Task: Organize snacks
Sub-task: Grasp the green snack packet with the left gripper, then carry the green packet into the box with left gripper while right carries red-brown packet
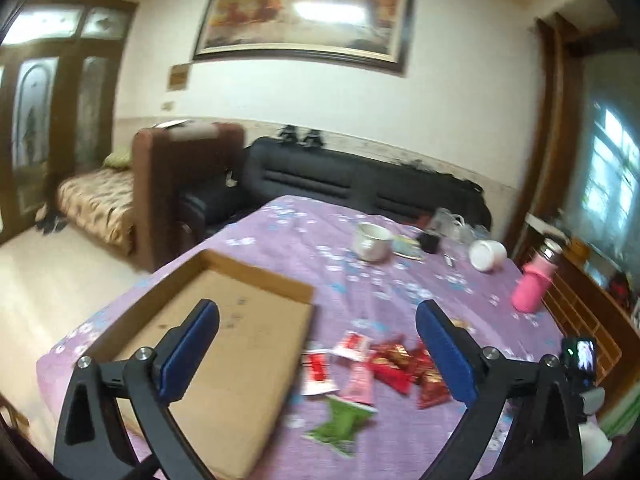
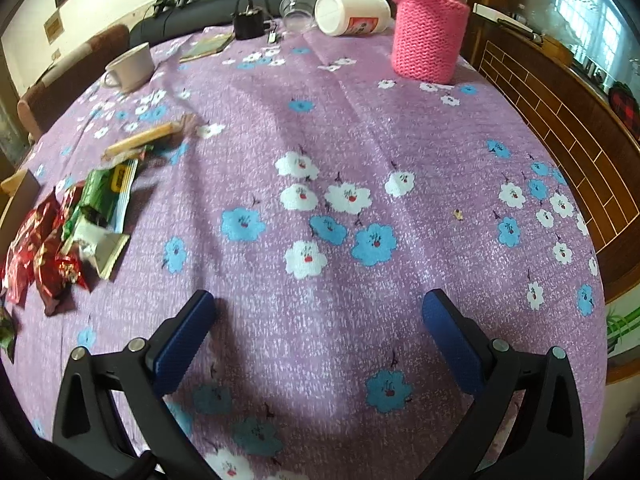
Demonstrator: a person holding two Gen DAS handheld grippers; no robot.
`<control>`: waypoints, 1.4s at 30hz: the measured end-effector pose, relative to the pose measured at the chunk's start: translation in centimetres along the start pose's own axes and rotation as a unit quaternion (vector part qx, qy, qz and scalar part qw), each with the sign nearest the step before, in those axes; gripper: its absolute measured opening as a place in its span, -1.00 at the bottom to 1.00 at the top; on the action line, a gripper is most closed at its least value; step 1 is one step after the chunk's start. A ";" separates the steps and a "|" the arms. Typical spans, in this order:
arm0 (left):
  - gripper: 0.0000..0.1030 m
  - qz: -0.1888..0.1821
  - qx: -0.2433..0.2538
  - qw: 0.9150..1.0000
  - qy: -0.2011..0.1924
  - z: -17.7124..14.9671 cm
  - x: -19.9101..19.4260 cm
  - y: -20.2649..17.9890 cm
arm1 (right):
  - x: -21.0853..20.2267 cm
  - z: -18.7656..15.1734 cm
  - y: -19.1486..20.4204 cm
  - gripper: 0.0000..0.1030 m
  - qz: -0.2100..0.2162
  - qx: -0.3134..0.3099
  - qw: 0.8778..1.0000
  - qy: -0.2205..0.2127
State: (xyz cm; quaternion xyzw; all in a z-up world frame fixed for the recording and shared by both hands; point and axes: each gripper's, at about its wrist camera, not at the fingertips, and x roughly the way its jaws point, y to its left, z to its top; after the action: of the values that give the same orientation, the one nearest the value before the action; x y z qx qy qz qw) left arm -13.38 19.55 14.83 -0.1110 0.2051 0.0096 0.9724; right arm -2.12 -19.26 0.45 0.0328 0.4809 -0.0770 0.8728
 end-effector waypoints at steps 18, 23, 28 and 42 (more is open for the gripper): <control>0.43 -0.137 0.091 0.971 0.172 -8.3 4.6 -3.0 | -7.1 -0.5 11.9 0.22 0.205 -0.127 0.968 -0.068; 0.45 -0.138 0.101 0.968 0.182 -8.7 4.2 -2.2 | -4.8 -0.2 16.5 0.14 0.208 -0.166 0.963 -0.048; 0.46 -0.132 0.128 0.963 0.197 -9.3 5.7 -3.2 | -2.5 -0.4 17.5 -0.07 0.183 -0.167 0.969 -0.025; -0.32 -0.121 0.141 0.947 0.264 -10.1 9.9 -4.3 | -3.3 -1.2 14.2 -0.29 0.239 -0.111 0.964 -0.017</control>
State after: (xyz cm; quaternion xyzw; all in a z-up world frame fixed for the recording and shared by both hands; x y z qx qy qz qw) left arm -8.07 12.85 2.74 0.0048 0.4386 -0.1664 0.8832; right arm -2.46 -4.76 2.33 0.0480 0.4494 0.1874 0.8721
